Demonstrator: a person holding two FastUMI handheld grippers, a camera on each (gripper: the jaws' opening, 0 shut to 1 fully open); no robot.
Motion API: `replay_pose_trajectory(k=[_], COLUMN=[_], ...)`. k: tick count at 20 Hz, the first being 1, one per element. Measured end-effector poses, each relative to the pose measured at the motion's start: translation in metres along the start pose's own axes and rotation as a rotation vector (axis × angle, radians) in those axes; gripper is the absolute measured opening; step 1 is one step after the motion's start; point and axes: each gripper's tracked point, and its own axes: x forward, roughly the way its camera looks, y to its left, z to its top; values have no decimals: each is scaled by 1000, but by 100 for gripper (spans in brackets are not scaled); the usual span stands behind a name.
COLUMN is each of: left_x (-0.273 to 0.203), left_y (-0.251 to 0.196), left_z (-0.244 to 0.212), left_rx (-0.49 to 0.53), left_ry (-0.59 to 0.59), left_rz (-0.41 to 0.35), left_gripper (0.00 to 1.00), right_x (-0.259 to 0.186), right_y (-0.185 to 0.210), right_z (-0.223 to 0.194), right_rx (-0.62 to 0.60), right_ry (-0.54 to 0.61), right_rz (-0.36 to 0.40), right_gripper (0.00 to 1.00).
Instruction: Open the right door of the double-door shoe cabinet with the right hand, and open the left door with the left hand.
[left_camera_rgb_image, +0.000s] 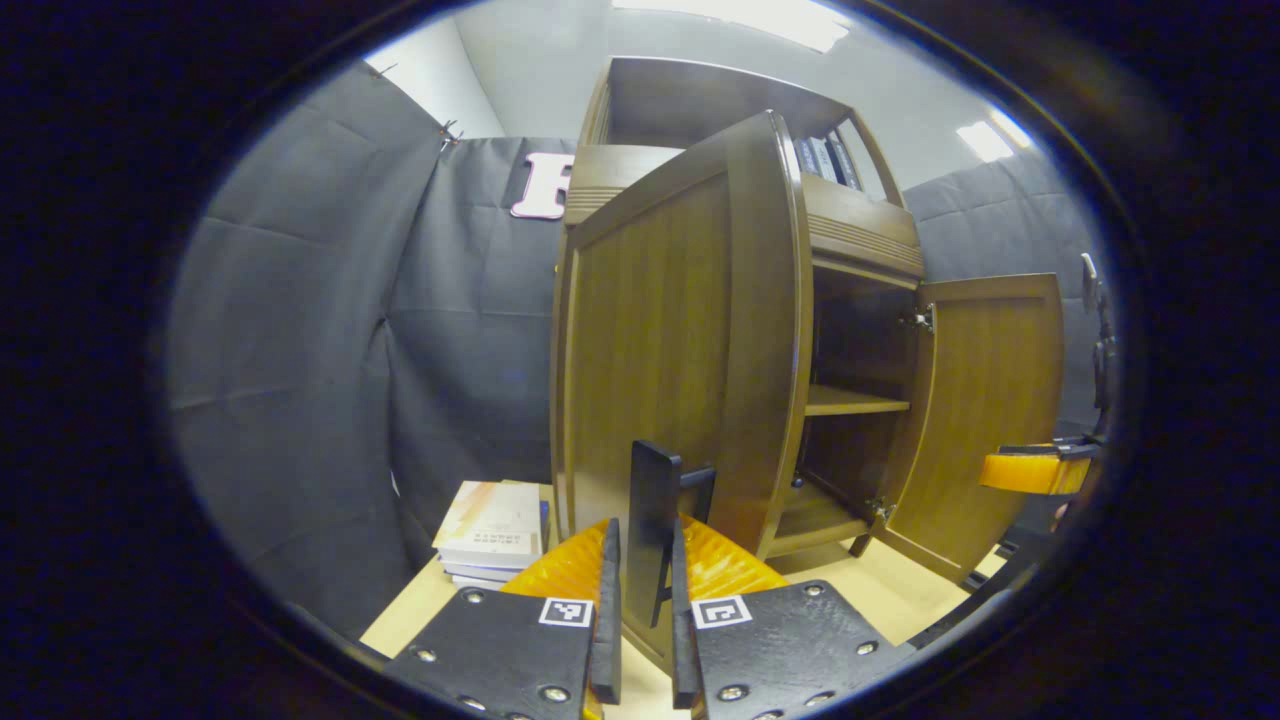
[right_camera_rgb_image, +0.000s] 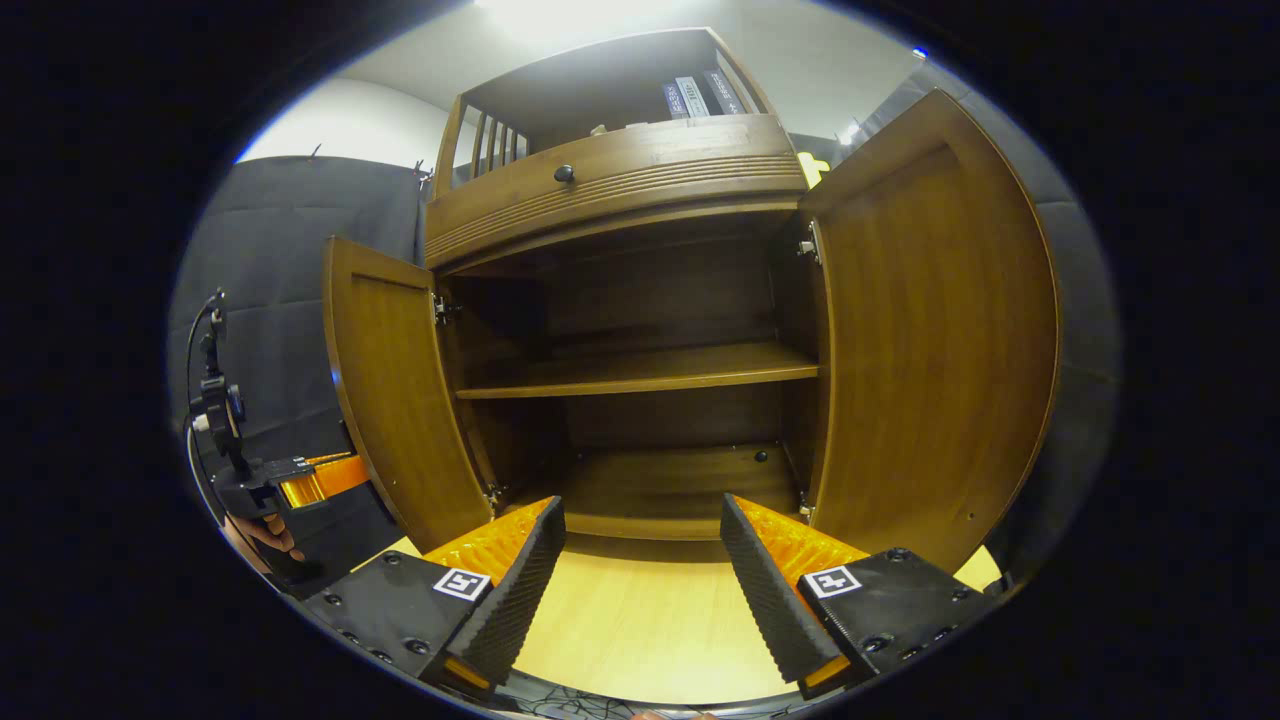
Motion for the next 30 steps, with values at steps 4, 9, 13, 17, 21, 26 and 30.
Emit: replay_pose_trajectory(k=[4,9,13,17,21,26,30], left_x=[-8,-15,-23,-21,-37,-85,-125], left_y=[43,123,147,147,149,163,157], left_z=[-2,-28,-23,-33,-27,7,48], left_rx=[-1,4,-10,41,25,19,-23], left_ry=[-6,29,23,42,22,-41,-124], left_rz=[-10,7,-33,-22,37,118,163], left_gripper=[23,21,22,20,23,21,21], right_x=[1,5,10,16,15,15,17], right_y=[6,9,9,13,9,-3,-5], right_z=[-5,-3,7,18,25,23,36], right_rx=[-12,-25,-70,-85,-79,-79,-76], right_ry=[7,23,22,0,-36,-31,-58], right_rz=[6,-3,-18,-27,-59,-90,-100], right_gripper=[93,98,93,93,93,93,93])
